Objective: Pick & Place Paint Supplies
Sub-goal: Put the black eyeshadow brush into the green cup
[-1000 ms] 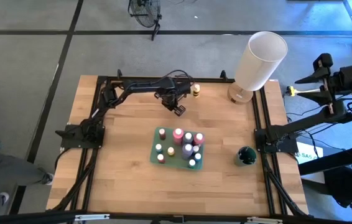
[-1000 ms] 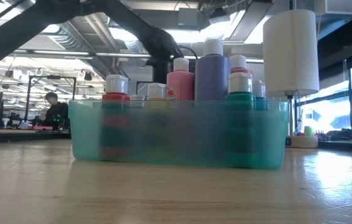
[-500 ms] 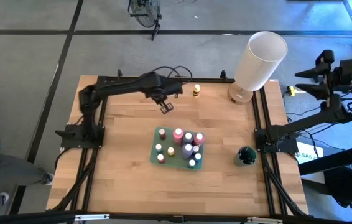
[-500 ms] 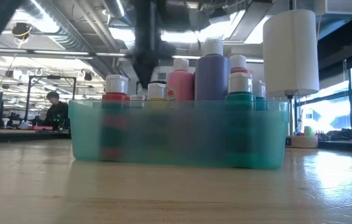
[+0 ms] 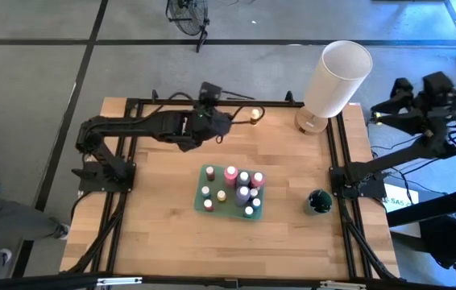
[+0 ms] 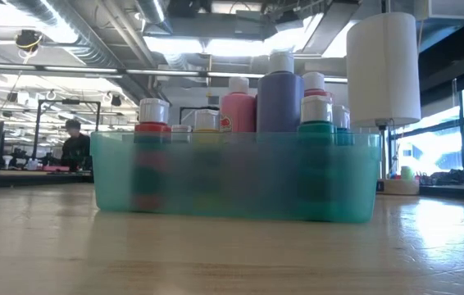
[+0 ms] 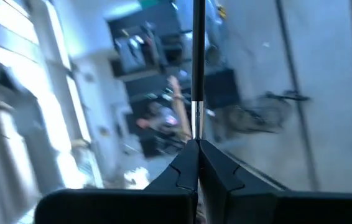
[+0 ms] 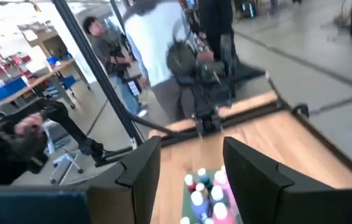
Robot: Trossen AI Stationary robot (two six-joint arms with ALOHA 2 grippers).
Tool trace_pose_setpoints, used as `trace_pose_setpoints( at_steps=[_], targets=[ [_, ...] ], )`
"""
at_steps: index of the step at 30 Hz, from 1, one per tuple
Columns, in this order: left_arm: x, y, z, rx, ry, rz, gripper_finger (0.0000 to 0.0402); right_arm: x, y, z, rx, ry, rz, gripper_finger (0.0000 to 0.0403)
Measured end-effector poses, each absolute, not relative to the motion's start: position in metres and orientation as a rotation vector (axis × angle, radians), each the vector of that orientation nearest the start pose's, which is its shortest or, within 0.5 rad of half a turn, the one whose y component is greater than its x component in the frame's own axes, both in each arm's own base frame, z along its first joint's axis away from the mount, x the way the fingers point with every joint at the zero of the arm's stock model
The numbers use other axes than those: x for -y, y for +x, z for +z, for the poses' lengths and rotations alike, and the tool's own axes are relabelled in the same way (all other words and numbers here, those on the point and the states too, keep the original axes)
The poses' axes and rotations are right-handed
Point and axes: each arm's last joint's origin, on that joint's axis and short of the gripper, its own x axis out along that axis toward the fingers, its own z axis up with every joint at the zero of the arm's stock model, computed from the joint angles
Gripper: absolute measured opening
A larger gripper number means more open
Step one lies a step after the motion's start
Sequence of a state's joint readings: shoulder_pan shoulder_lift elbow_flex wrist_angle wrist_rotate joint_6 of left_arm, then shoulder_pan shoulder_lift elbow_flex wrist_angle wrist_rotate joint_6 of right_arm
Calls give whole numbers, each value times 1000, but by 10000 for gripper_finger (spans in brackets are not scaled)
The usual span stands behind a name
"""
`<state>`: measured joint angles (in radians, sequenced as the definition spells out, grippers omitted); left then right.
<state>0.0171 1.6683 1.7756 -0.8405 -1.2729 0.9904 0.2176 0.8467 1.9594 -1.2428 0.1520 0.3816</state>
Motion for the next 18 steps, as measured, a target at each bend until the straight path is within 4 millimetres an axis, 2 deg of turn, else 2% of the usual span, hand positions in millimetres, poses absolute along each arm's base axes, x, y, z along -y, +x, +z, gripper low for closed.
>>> trace_pose_setpoints(
  at_steps=[6, 11, 14, 18],
  targets=[
    [-24, 363, 433, -1028, 1439, 789, 1, -4, 36, 535, -236, 387, 18, 178],
    [-12, 370, 457, -794, 1575, 756, 1, -10, 67, 544, -178, 396, 5, 178],
    [-5, 371, 463, -677, 1661, 709, 1, -14, 83, 547, -174, 422, 53, 178],
    [6, 375, 462, -592, 1762, 613, 1, -20, 101, 545, -218, 455, 90, 178]
  ],
)
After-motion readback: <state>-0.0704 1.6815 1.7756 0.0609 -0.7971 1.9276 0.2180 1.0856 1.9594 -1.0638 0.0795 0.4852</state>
